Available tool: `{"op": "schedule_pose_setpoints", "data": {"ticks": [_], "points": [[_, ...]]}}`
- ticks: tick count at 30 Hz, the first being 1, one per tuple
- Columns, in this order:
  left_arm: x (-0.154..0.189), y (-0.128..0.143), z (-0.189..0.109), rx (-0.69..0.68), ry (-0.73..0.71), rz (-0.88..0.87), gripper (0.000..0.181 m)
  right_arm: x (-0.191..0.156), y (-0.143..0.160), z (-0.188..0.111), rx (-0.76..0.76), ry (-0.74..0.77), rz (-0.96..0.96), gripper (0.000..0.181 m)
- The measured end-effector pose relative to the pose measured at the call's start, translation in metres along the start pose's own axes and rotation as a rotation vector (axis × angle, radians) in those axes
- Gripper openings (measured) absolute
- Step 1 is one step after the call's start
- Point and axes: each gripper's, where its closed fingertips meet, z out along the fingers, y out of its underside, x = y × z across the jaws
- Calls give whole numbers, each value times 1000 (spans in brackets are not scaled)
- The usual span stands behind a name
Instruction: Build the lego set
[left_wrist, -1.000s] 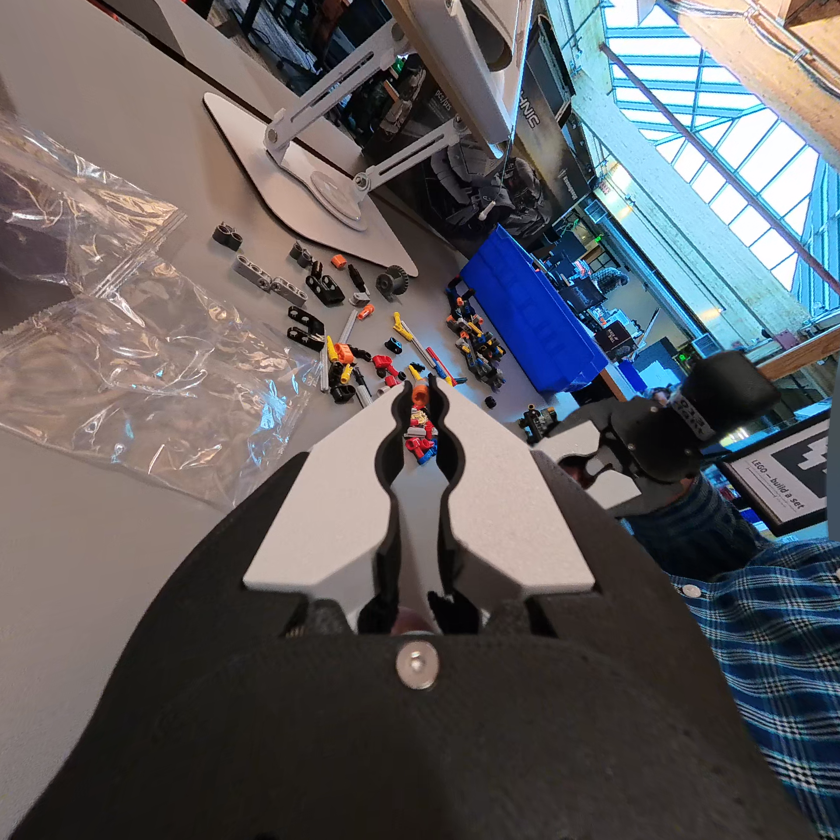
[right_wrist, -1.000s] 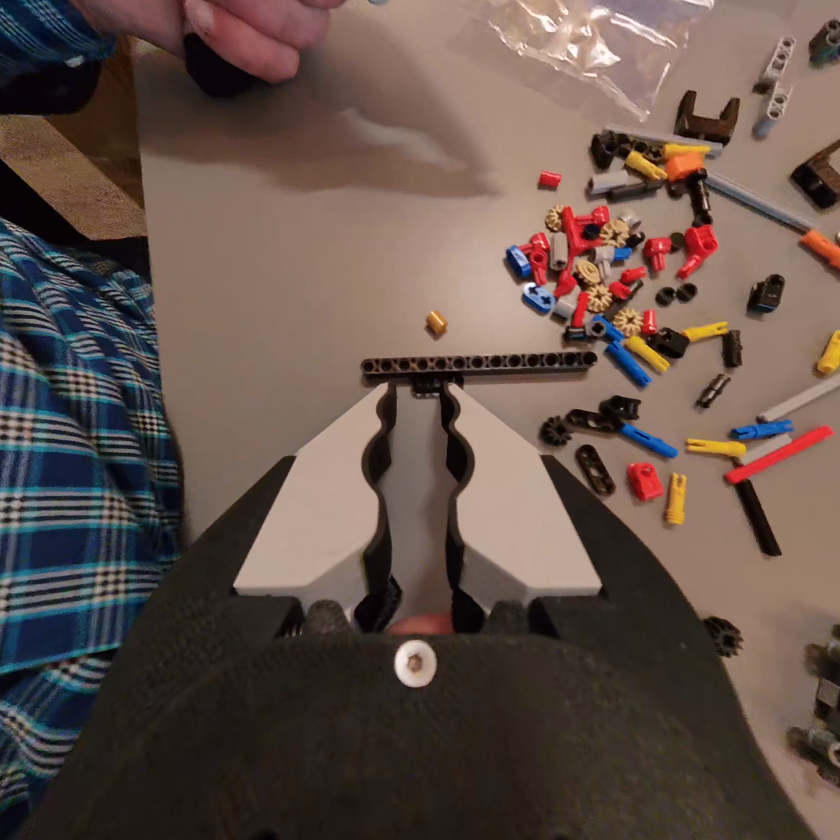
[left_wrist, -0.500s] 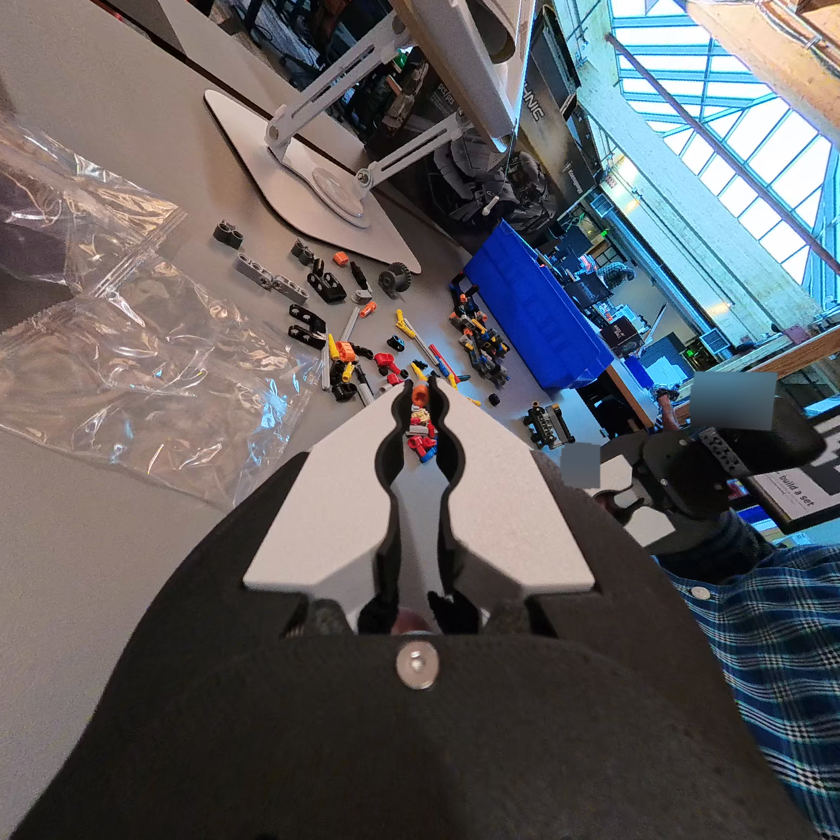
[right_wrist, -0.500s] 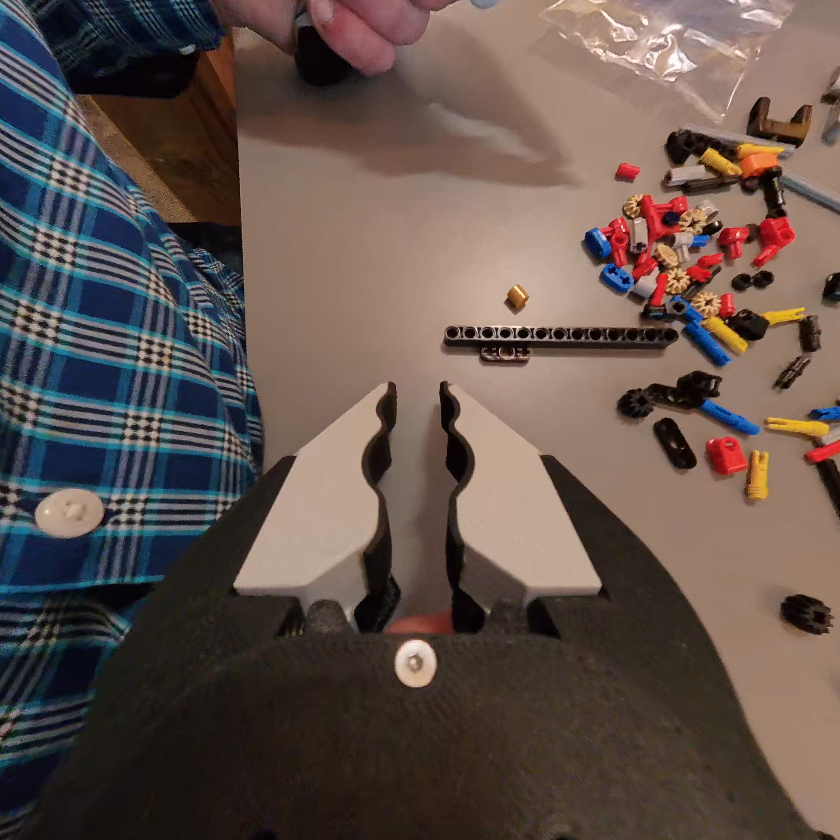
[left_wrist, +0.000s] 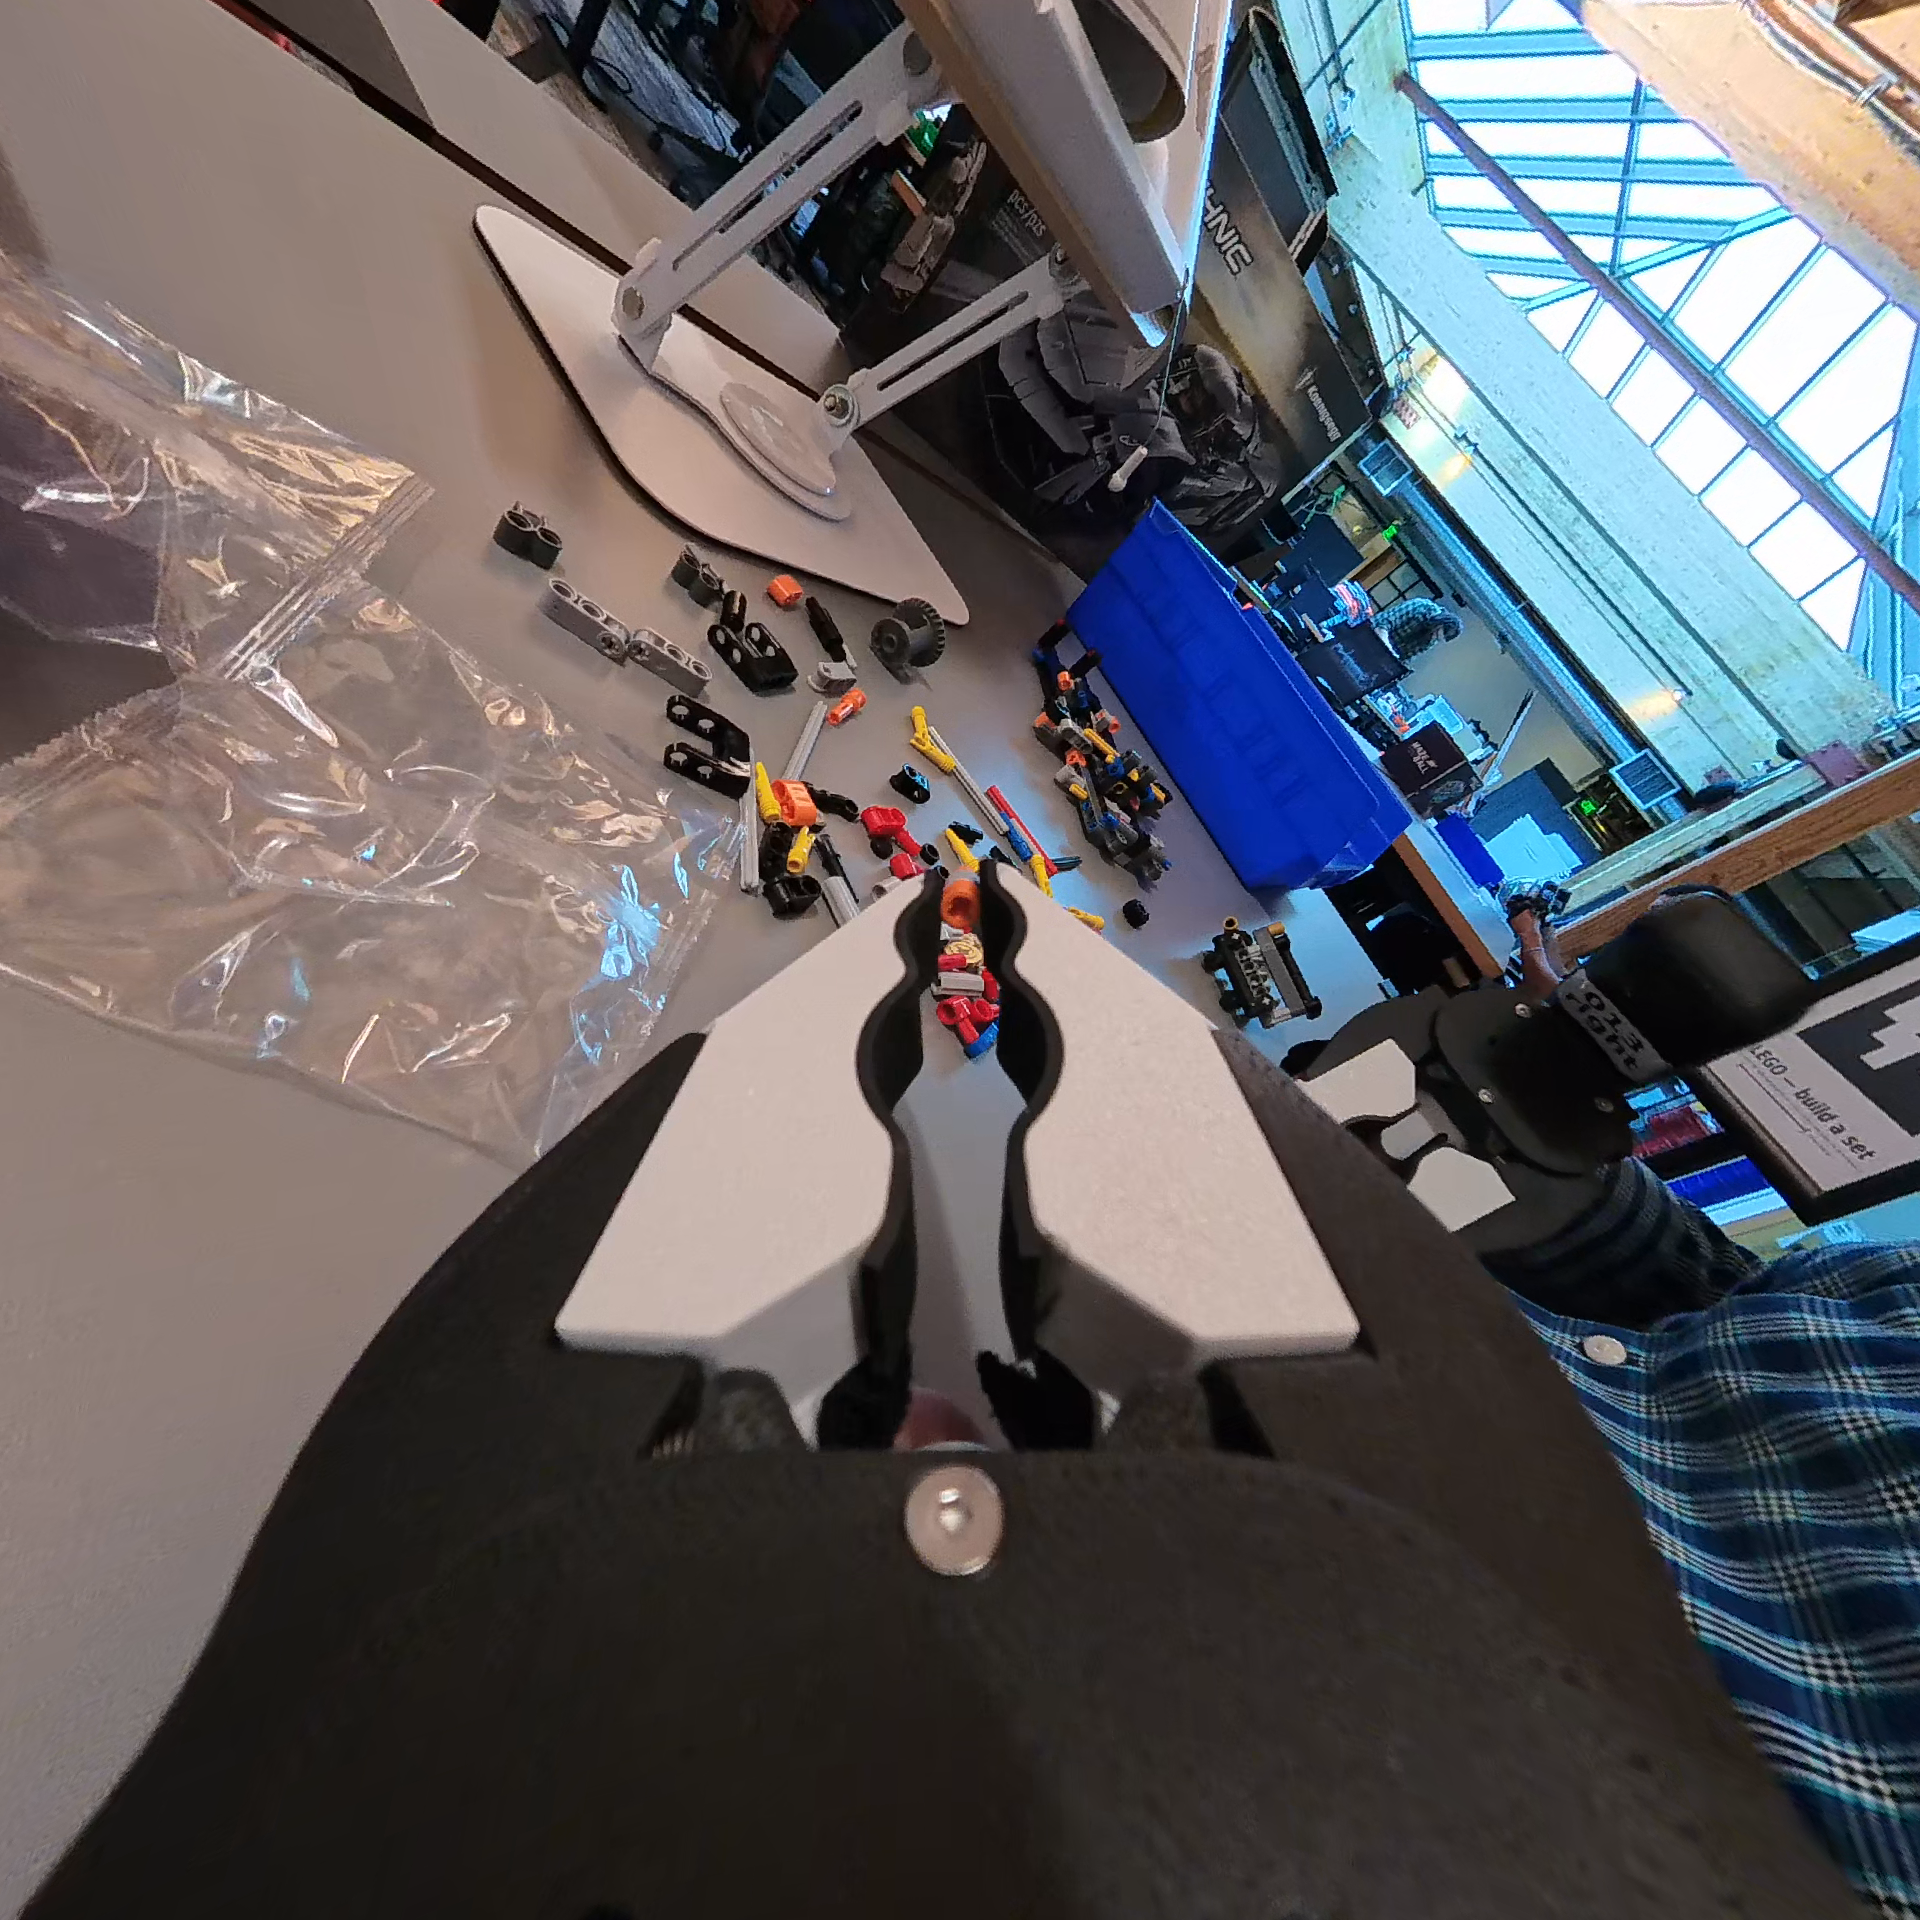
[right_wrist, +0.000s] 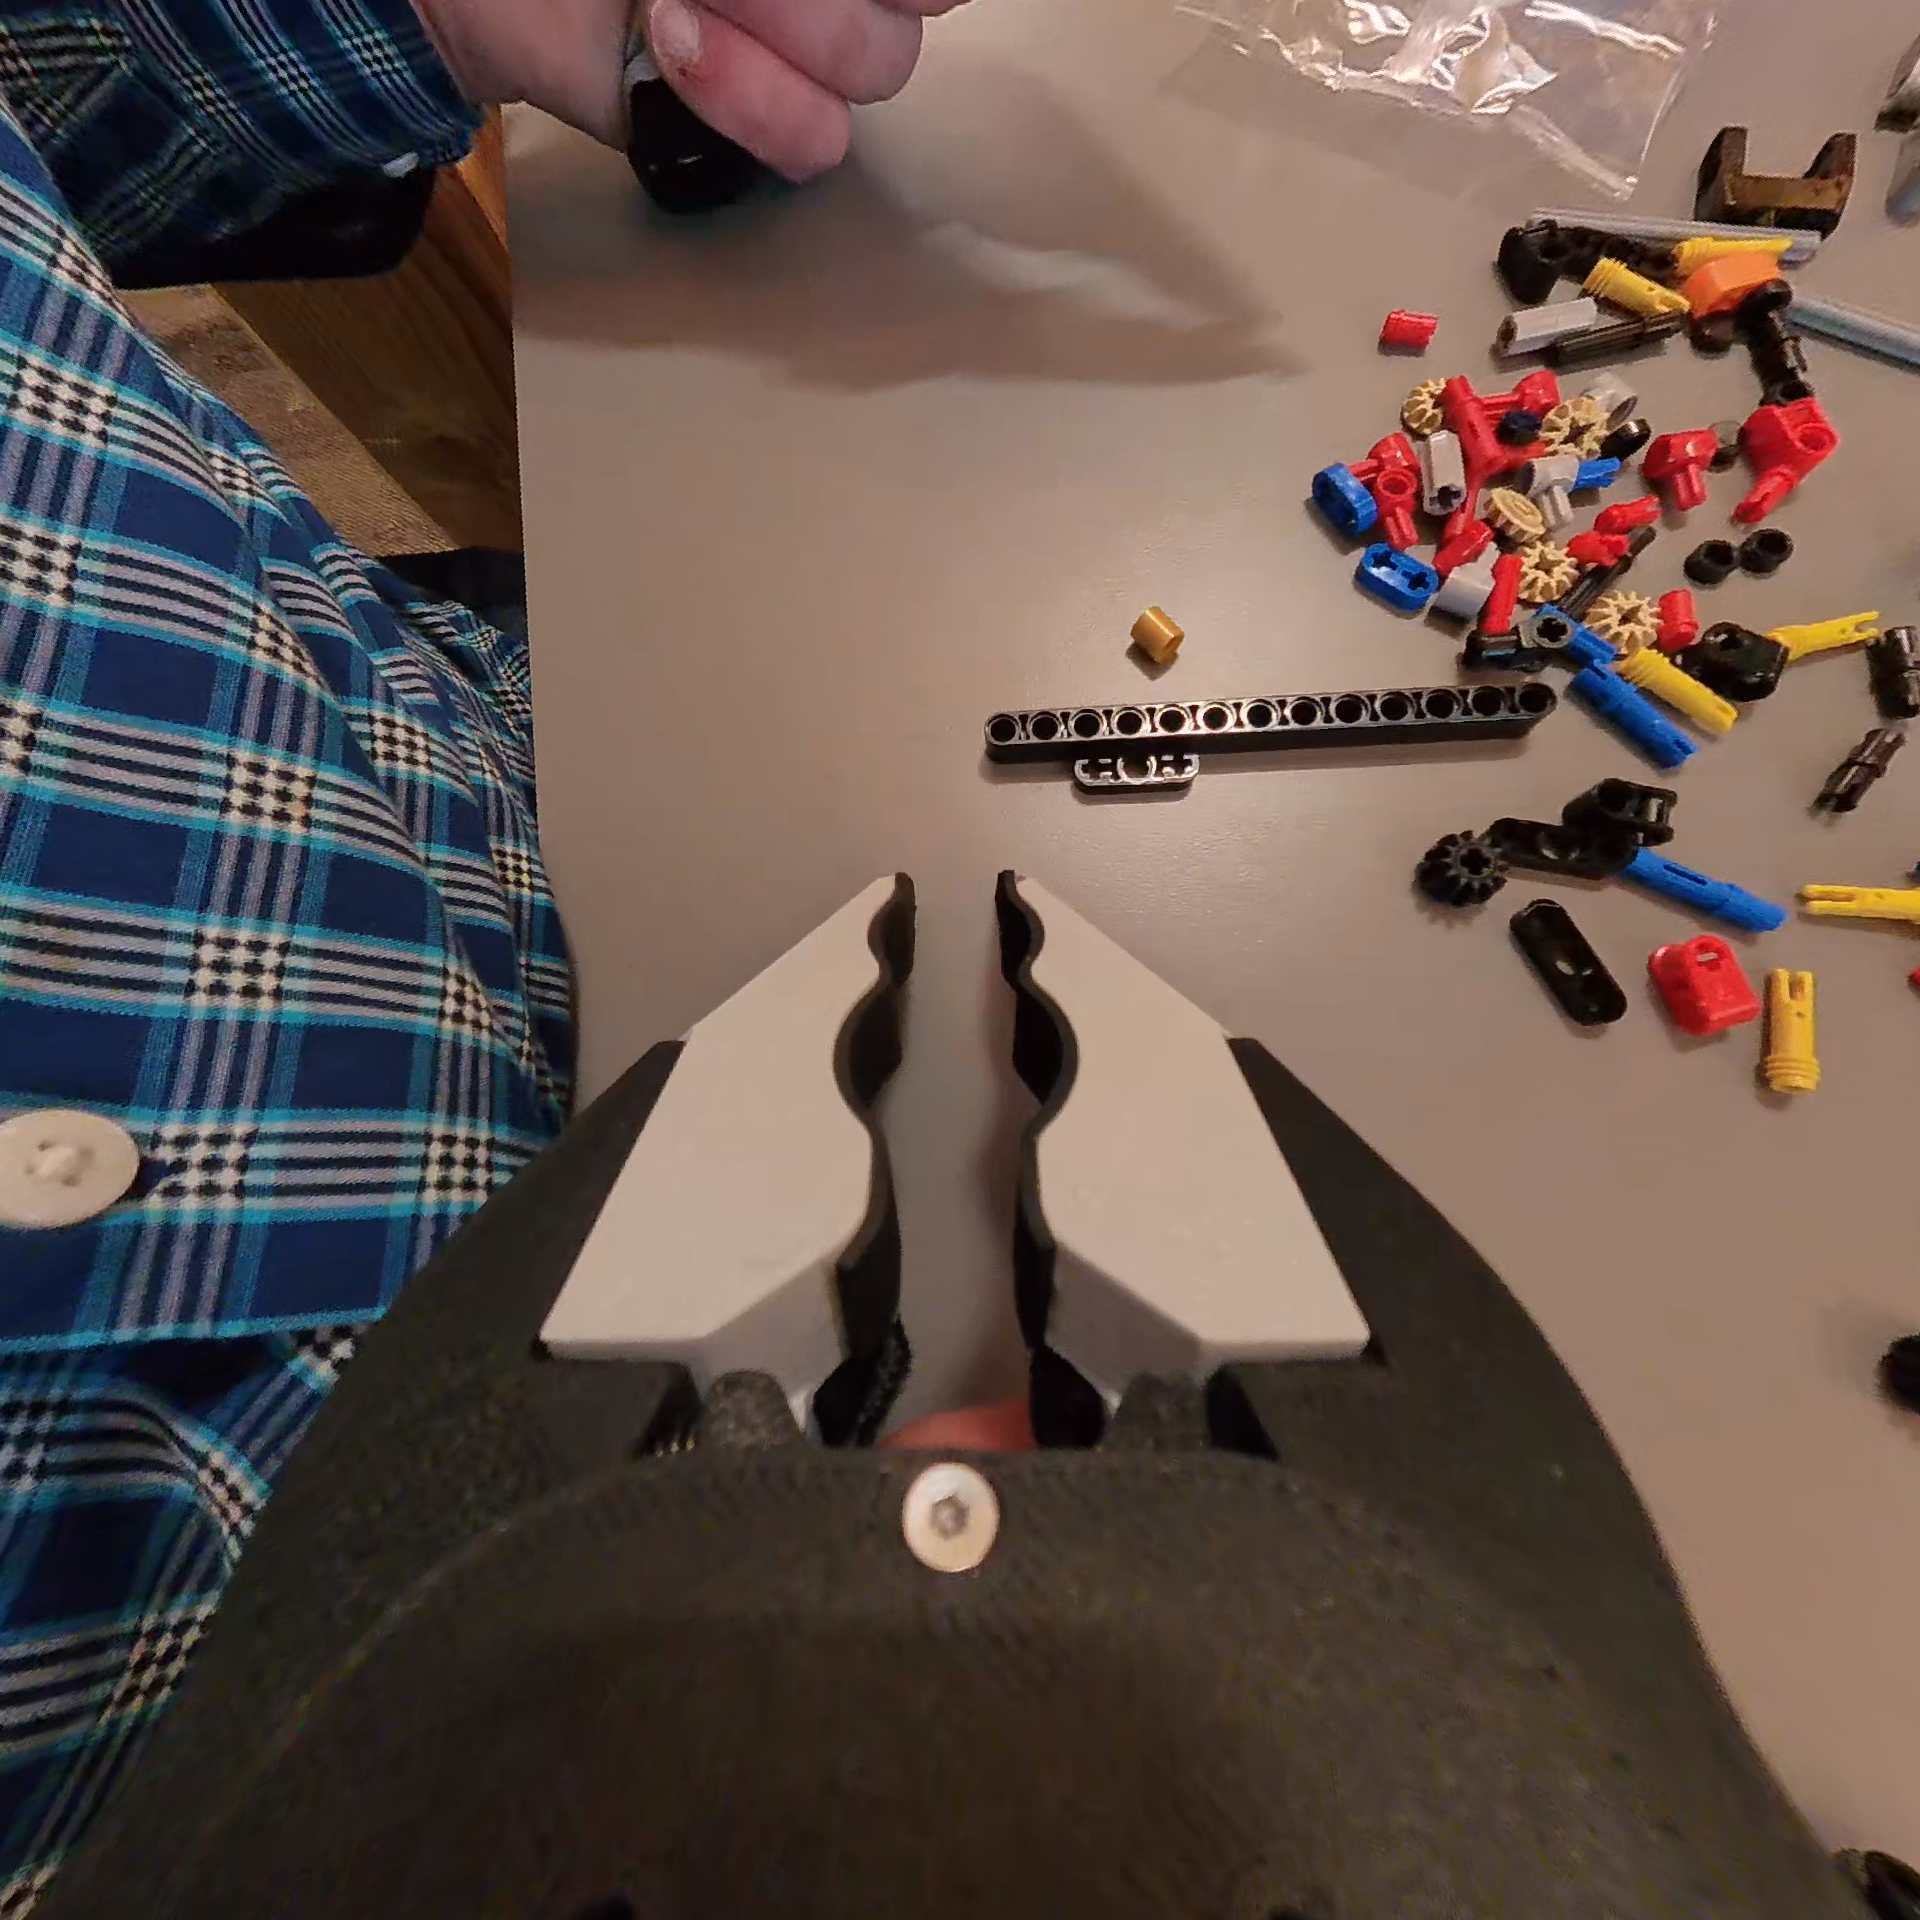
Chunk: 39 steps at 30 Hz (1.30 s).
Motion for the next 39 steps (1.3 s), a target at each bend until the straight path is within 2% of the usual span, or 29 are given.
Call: {"op": "schedule_pose_setpoints", "data": {"ticks": [39], "points": [[0,1,1,-5,-4,4,4,0,-3,-2,20,-17,5,19]]}}
